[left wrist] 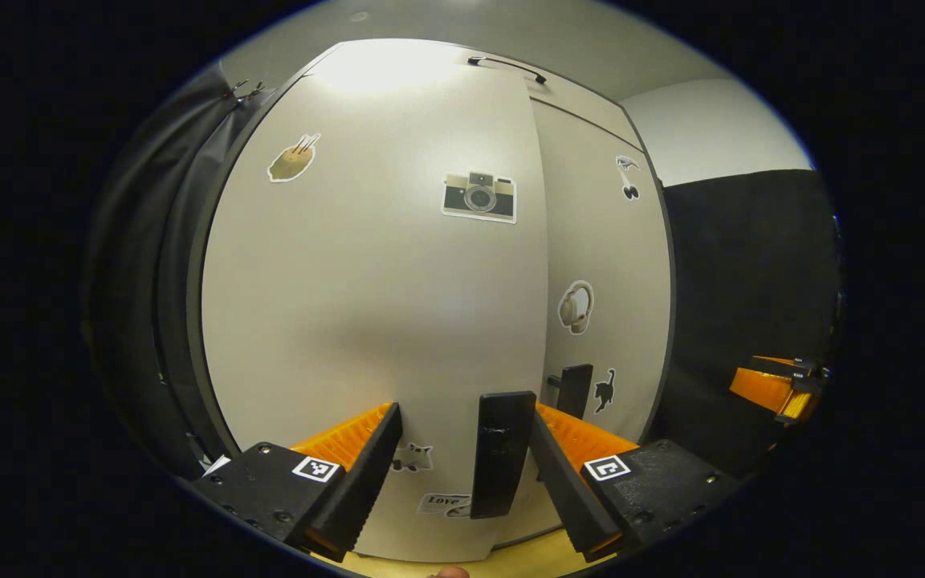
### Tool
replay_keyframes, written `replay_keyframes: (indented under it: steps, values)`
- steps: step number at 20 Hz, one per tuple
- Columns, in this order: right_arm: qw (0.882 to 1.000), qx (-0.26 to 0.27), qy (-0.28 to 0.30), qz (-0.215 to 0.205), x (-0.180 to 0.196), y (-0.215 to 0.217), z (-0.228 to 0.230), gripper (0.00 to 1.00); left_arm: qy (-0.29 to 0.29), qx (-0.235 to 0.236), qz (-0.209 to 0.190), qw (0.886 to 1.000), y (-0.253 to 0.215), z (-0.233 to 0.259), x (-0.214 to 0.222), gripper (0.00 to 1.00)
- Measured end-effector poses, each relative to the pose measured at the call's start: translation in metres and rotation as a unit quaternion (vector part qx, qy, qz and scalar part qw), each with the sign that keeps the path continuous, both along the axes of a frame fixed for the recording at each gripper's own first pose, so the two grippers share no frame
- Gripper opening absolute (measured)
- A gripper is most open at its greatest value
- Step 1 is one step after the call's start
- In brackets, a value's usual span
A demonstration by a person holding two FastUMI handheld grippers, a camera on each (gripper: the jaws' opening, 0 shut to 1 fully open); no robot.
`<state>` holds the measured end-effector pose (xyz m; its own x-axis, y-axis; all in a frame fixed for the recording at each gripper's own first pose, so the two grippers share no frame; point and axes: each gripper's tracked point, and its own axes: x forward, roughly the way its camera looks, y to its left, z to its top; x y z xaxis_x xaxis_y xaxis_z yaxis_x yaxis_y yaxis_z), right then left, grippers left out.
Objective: Grasp the bottle in the cabinet with the left hand and place it on the coaster, then close the right door with the right hand and the left door with the left hand.
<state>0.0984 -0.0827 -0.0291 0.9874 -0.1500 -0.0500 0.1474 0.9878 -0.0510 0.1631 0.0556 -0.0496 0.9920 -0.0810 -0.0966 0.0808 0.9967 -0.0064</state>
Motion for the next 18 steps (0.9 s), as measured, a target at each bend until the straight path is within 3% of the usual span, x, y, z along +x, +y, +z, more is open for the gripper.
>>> replay_keyframes:
  steps: [18]
  values:
    - [1.000, -0.004, 0.012, 0.001, -0.019, -0.009, -0.006, 0.97, 0.004, -0.008, 0.017, 1.000, 0.002, -0.008, 0.024, 0.91]
